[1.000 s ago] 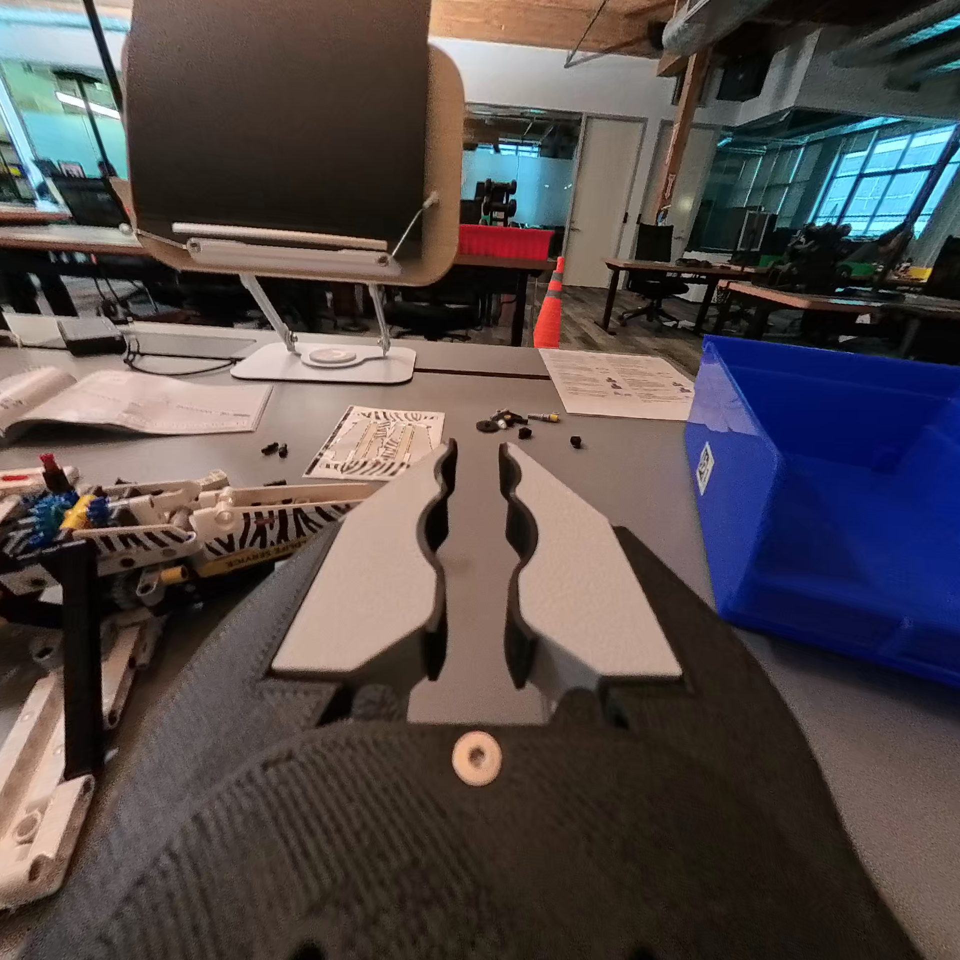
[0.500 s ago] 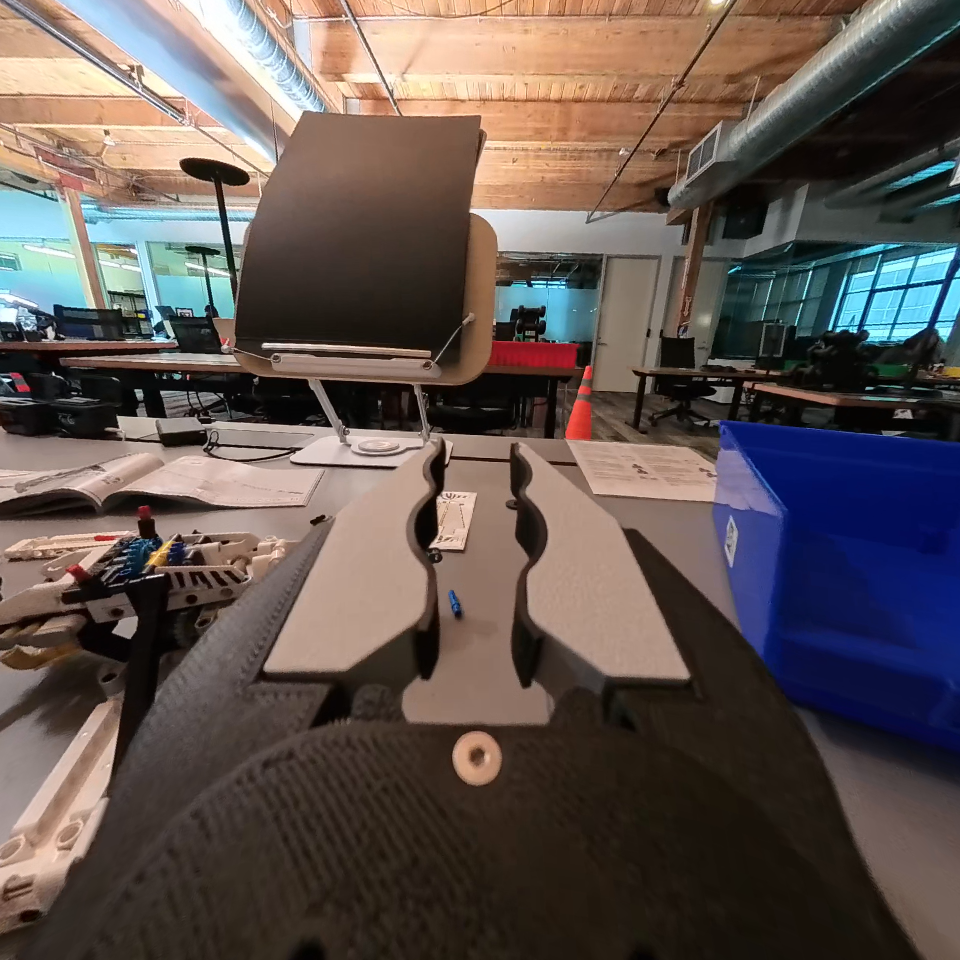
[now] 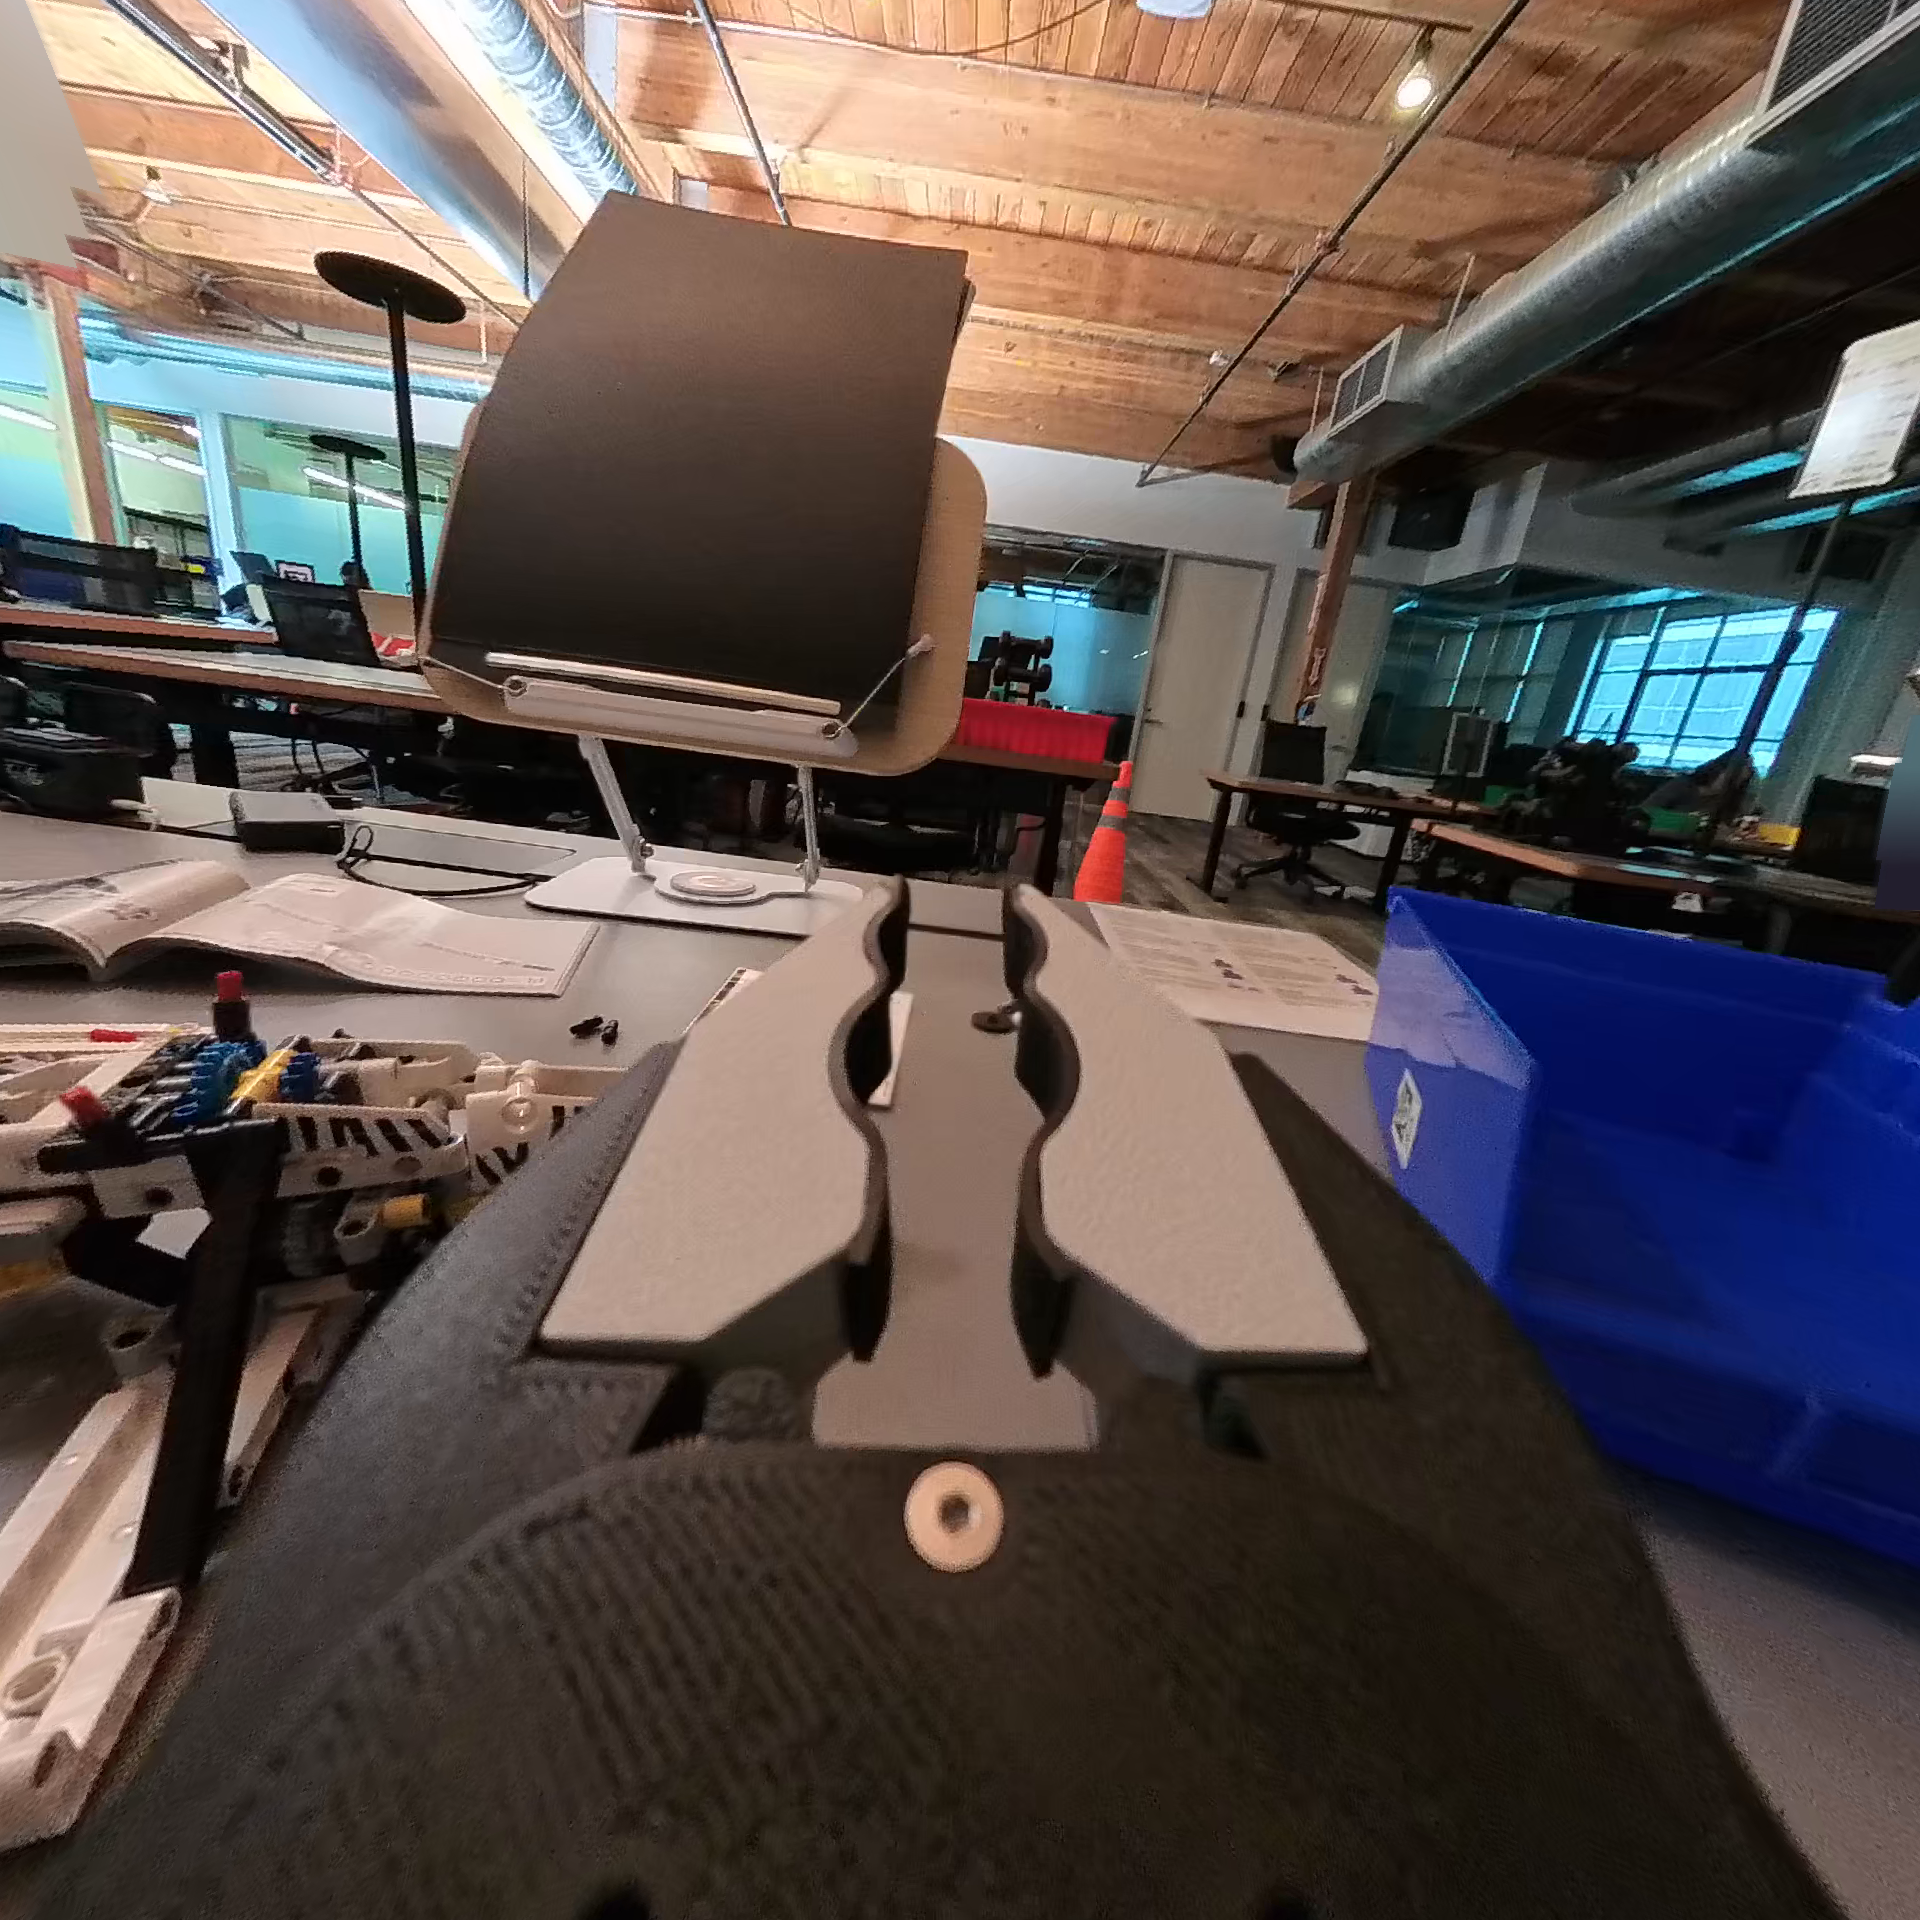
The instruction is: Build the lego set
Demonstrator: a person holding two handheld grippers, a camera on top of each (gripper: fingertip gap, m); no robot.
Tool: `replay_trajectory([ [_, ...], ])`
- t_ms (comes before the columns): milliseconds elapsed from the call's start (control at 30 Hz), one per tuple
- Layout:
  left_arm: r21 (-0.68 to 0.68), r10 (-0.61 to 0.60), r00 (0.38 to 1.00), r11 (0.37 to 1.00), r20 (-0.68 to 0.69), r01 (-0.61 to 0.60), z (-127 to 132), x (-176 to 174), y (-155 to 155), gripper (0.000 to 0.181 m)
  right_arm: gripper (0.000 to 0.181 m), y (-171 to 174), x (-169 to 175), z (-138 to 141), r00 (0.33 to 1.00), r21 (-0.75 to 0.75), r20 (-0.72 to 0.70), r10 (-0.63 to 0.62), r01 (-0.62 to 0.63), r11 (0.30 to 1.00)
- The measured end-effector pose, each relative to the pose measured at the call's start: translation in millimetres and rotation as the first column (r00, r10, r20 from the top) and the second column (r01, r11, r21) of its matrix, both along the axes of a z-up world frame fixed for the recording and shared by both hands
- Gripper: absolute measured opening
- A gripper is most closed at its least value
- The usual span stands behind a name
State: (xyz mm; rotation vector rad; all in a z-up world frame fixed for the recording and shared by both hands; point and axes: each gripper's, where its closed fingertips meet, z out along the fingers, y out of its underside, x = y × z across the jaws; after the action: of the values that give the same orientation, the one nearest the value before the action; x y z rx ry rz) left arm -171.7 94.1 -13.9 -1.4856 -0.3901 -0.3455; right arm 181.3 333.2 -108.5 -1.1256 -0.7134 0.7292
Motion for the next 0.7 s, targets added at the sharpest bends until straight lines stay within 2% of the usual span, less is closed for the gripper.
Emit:
replay_trajectory([
  [700, 0.088, -0.113, 0.99, 0.991, 0.081, 0.106, 11.2, 12.4, -1.4, 0.036, 0.013, -2.7, 1.9, 2.7, 1.0, 0.021, -0.02, -0.003, 0.003, 1.0],
])
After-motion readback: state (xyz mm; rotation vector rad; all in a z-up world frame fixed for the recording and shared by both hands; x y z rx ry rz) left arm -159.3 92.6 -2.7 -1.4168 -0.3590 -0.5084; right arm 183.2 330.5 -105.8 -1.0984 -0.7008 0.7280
